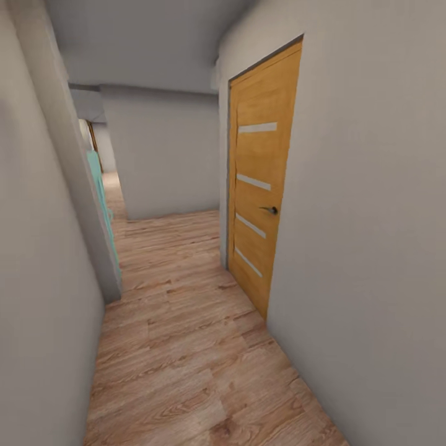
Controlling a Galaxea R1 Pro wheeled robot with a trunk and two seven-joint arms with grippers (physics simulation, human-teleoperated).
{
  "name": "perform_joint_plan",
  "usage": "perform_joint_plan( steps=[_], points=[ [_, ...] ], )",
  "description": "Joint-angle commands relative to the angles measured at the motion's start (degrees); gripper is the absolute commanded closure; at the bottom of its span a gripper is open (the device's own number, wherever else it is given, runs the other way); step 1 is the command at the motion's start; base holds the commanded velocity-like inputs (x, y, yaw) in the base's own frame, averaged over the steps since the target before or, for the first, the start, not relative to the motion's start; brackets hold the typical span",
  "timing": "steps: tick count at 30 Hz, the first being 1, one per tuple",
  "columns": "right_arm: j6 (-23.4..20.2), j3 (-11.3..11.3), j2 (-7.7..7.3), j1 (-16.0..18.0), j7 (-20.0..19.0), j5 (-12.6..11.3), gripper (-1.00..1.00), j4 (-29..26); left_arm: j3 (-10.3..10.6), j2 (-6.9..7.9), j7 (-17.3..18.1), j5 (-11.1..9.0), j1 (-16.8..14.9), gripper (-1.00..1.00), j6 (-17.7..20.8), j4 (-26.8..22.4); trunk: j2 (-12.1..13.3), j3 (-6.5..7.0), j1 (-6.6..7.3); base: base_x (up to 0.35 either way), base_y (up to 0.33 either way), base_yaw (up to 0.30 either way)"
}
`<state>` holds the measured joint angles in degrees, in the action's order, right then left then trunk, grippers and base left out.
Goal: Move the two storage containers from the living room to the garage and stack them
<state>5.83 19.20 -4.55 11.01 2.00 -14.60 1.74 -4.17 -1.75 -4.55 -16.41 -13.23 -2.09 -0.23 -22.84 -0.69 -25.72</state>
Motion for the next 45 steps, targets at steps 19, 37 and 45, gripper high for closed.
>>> perform_joint_plan(
  steps=[19,37,45],
  points=[
    [0.32,0.48,0.13,0.06,0.02,-0.46,-1.0,0.19,-0.33,-0.1,-0.11,0.15,-0.05,-1.0,-0.19,0.05,-0.08,-0.07,-0.06,0.317,-0.051,0.268],
    [0.32,0.48,0.16,0.06,0.02,-0.44,-1.0,0.19,-0.38,-0.02,-0.11,0.08,-0.04,-1.0,-0.19,0.05,-0.08,-0.07,-0.06,0.315,-0.153,0.268],
    [0.32,0.48,0.08,0.06,0.02,-0.5,-1.0,0.19,-0.34,-0.01,-0.11,0.07,-0.05,-1.0,-0.19,0.05,-0.08,-0.07,-0.06,0.313,-0.134,0.268]
  ],
)
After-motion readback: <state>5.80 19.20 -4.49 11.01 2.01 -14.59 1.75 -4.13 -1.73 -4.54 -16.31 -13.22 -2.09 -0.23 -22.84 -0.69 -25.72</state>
